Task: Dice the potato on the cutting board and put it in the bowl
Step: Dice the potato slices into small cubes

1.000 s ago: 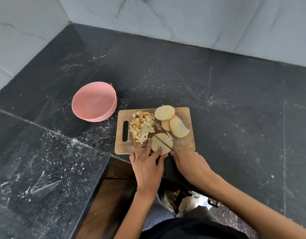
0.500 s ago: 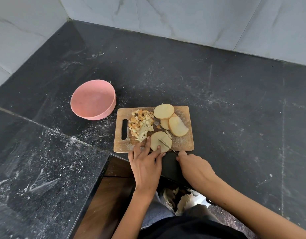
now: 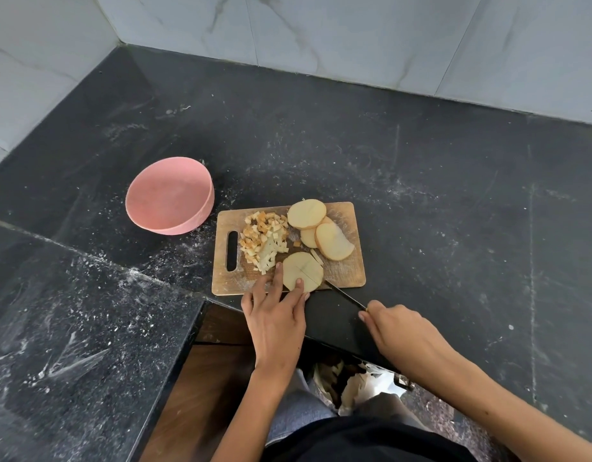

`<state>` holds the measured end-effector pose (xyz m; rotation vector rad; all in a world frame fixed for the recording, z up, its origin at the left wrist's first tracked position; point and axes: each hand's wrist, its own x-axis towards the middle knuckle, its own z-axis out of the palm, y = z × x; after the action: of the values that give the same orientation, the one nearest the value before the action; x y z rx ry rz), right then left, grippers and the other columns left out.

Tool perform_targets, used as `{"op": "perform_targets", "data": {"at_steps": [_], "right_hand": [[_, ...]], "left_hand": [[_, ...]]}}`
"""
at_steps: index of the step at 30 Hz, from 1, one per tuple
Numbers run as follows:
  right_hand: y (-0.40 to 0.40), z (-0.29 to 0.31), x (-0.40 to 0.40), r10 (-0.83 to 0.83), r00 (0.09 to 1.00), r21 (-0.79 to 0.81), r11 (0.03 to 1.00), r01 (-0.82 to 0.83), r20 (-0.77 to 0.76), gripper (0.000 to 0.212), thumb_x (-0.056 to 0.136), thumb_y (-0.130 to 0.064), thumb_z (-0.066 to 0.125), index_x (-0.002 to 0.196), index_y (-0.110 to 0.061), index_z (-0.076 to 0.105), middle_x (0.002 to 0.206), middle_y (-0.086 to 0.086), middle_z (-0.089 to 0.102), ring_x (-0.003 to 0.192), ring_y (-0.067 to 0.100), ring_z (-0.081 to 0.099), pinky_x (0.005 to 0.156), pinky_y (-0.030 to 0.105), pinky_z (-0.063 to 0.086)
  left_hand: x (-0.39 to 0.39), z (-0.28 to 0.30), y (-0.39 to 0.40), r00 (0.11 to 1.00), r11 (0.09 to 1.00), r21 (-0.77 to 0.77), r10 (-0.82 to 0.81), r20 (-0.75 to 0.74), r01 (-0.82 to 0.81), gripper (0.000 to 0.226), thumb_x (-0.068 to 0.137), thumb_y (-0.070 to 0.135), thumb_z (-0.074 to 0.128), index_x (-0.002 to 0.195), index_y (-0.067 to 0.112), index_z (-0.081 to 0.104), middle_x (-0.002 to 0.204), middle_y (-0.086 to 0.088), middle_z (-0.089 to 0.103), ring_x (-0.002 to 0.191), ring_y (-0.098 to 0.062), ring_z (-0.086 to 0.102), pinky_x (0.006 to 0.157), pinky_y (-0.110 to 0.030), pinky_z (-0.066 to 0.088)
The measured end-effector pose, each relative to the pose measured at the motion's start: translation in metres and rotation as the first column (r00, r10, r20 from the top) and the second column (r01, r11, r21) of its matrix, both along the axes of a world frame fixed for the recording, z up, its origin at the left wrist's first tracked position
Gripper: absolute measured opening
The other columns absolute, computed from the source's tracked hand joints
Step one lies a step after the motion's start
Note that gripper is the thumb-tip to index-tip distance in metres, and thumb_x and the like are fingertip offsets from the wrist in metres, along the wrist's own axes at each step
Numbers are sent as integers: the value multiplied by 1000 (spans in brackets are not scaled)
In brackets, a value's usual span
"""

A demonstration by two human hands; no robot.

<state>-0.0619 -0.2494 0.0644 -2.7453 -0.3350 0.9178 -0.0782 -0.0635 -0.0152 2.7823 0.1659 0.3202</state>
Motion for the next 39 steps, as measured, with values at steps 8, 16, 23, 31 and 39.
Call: {"op": "perform_targets", "data": {"at_steps": [8,16,23,31,39], "right_hand": [[36,-6,18,-33,997,113,993,25,68,33,104,-37,25,98,-14,47,93,9,60,89,32,61,70,36,44],[62,-22,18,-21,995,-2,1000,21,95,19,104,-20,30,111,-10,44,108,10,62,94,31,63,67,35,38],[62,-22,21,-24,995,28,999,21,95,22,104,-22,28,110,-10,46,106,11,62,94,33,62,67,35,38],[61,-19,27,-42,993,65,997,34,114,27,104,-26,28,105,-10,49,101,10,64,90,32,63,66,34,38],[75,-27,33,9,994,18,1000,-11,108,22,104,-20,32,109,-7,49,110,12,63,99,32,62,66,32,36]], "left_hand": [[-1,3,0,997,998,-37,54,48,-52,13,73,23,84,84,25,79,117,-5,70,108,-31,59,89,-37,28],[-1,-1,4,994,998,-61,30,104,-24,14,80,34,67,83,26,78,115,-2,71,110,-24,55,90,-36,28],[-2,-1,4,995,994,-104,34,98,-23,21,84,37,61,83,26,78,115,0,71,108,-23,55,90,-34,27],[-2,-2,3,996,992,-119,51,78,-41,6,78,28,76,83,25,78,116,0,70,108,-25,57,90,-29,22],[-1,-2,4,994,994,-104,43,102,-32,5,80,24,74,84,25,78,115,0,71,113,-22,51,90,-35,27]]}}
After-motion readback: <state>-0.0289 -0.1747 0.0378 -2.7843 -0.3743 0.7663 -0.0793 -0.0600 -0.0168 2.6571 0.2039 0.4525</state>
